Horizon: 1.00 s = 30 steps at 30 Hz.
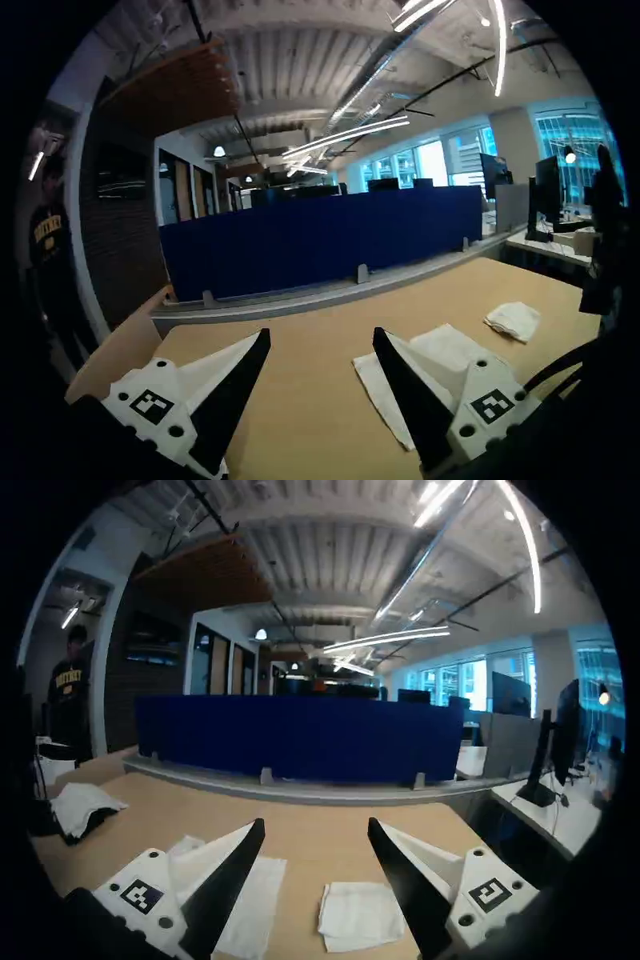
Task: Fold towel
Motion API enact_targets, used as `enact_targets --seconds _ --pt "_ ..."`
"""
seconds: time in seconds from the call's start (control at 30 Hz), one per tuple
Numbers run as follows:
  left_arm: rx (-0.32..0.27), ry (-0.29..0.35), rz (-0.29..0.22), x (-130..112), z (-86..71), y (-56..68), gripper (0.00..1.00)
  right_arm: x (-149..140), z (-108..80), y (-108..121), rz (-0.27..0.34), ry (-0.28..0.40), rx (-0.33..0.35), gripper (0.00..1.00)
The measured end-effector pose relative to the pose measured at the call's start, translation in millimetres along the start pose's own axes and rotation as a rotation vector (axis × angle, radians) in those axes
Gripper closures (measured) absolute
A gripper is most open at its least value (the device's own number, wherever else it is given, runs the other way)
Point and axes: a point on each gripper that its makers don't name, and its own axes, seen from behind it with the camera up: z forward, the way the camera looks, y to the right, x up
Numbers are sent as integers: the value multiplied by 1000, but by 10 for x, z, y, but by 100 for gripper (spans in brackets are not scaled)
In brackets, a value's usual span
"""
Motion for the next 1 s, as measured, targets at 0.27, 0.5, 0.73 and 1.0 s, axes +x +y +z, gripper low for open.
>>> enact_targets --seconds 0.27,0.5,0.73,1.0 --pt "-189 -113 82 -297 110 660 5 -334 -144 -322 -69 -226 220 0" --pt "-370 -246 126 -571 -18 1062 5 -622 -327 -614 -106 -403 413 0" --pt "-406 -280 122 -646 -31 1155 5 -695 -324 -675 -129 -441 445 0" --pt "-417 -317 137 -873 1 1215 5 -988 -303 -719 -165 -479 454 0"
